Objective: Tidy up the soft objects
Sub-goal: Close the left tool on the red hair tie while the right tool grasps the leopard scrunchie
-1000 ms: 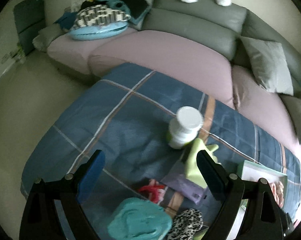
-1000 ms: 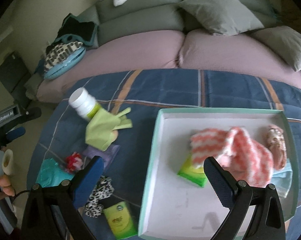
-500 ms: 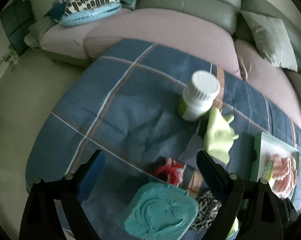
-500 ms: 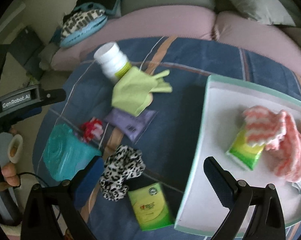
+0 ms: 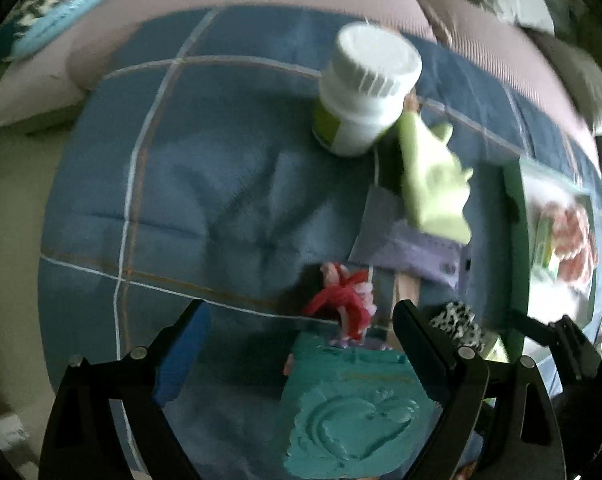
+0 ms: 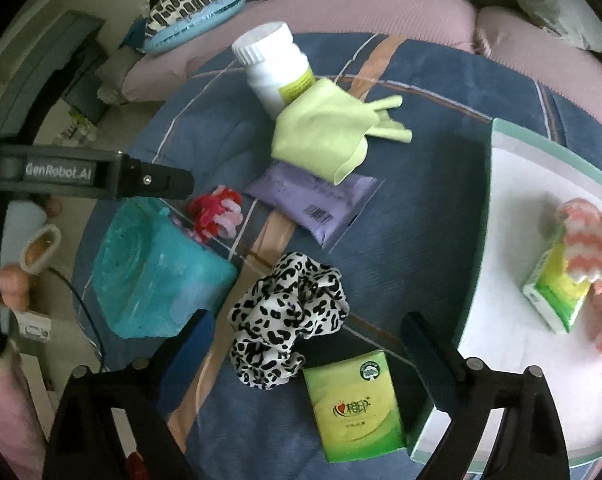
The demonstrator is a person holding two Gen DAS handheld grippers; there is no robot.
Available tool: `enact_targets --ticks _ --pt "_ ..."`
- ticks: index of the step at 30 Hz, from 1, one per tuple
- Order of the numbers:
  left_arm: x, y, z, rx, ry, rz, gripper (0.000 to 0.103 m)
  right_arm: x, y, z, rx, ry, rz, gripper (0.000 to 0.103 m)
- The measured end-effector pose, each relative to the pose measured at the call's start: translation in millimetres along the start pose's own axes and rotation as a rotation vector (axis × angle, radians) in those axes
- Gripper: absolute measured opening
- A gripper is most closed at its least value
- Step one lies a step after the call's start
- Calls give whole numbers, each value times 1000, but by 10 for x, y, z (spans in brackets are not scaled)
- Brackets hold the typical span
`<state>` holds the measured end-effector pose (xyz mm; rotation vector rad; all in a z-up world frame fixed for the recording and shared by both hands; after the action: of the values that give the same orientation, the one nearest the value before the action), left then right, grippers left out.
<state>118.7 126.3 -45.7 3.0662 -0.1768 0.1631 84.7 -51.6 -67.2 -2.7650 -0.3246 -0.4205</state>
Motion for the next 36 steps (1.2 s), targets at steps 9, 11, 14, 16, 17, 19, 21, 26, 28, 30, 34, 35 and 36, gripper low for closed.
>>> enact_targets --ticks 9,11,14,16,17,19,21,26,28,30,34,35,36 --pt "317 171 259 -25 -165 119 93 20 -5 180 11 -37 3 82" --pt "351 233 341 -17 -200 144 93 23 -13 192 17 -37 -1 80" --pt "388 310 433 -3 -236 166 91 45 -27 232 19 -33 -6 78" --pt "420 366 488 17 -252 188 90 62 -33 261 33 -34 -8 72" --pt "431 389 505 24 -258 196 88 64 -46 269 38 -35 -8 71" --pt "451 466 547 28 -273 209 81 46 -72 250 46 -33 -12 69" --pt "497 543 605 27 -284 220 79 40 -87 249 48 -30 -15 65" --pt "522 674 708 17 -313 244 55 46 -87 218 71 -26 -8 54" --pt "551 700 761 4 -330 237 52 37 -90 213 79 -25 -7 49" --pt "583 713 804 16 -331 241 44 44 -84 206 80 -24 -7 46" --pt "599 710 803 -3 -309 233 39 59 -49 187 88 -21 -1 42" --pt "586 684 782 -7 -305 229 39 59 -19 173 91 -21 0 42" --pt "584 661 773 -12 -299 225 38 60 -8 171 95 -23 2 42"
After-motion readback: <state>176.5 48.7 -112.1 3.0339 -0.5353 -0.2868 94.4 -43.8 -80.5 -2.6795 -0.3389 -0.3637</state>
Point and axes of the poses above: each gripper's, at about its wrist camera, not at the fingertips, and z roughly the way its jaws point, y to its right, x to its top, the point moved 1 cm from there along z, roughly the way its jaws point, and after that the axes turned 5 degrees about z, right-handed, at the moved point
